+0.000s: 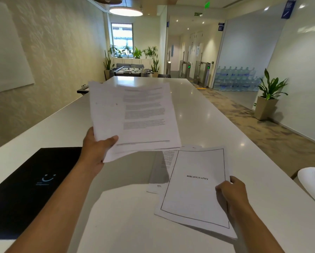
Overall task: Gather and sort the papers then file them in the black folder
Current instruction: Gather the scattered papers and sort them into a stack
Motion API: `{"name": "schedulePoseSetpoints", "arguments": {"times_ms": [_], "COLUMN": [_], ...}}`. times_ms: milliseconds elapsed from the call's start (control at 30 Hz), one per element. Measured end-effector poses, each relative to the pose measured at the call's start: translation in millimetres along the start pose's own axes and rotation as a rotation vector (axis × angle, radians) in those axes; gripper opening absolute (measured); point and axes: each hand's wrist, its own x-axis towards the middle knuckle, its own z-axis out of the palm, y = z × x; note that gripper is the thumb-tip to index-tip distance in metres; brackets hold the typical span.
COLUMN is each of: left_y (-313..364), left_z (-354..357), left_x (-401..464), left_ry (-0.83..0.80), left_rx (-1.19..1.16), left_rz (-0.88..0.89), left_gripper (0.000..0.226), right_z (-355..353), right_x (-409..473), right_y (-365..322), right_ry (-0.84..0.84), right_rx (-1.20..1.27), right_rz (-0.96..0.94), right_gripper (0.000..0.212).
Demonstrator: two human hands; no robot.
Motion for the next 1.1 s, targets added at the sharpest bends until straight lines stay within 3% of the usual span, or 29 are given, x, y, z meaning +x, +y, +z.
{"name": "schedulePoseSetpoints", "arguments": {"times_ms": [167,300,433,600,833,933,1033,1100], "left_y": [-55.9,-89.6,-103.0,-103.3,-104.2,-105.5,-109.9,-111.8], "left_z": [-0.7,-4.2,-7.6,-6.6,-9.6,-11.0,-14.1,-14.5], "left_x": [-19.5,-32.7,-38.3,-40.1,-42.8,-40.8,-37.8,-34.8], "left_ry": [-0.046,-0.077,-0.122,-0.155,-0.176,-0.181,-0.184,-0.173], "left_rx": [0.084,0.235,0.239,0.265,0.277,0.279,0.313,0.293], "left_rz": [-0.181,-0.254,-0.309,-0.308,-0.344,-0.354,-0.360,-0.375], "left_gripper": [0.057,0.057,0.057,0.063,0.065,0.062,0.057,0.048], "right_z": [-22.9,-43.2,-51.7,-49.3,-14.4,19.0,52.9,70.8], "right_x": [1.9,-13.2,-25.1,-37.4,-33.8,-23.4,-16.3,-15.3], "right_y": [-26.8,-63.0,-94.7,-117.8,-113.2,-91.3,-61.0,-41.5], "right_ry": [0.114,0.238,0.217,0.130,-0.033,-0.112,-0.157,-0.192], "right_rx": [0.089,0.020,0.029,0.191,0.546,0.486,0.308,0.176], "right_rz": [-0.087,-0.239,-0.355,-0.451,-0.314,-0.192,-0.060,-0.041], "right_gripper": [0.046,0.034,0.049,0.045,0.031,0.031,0.060,0.069]}}
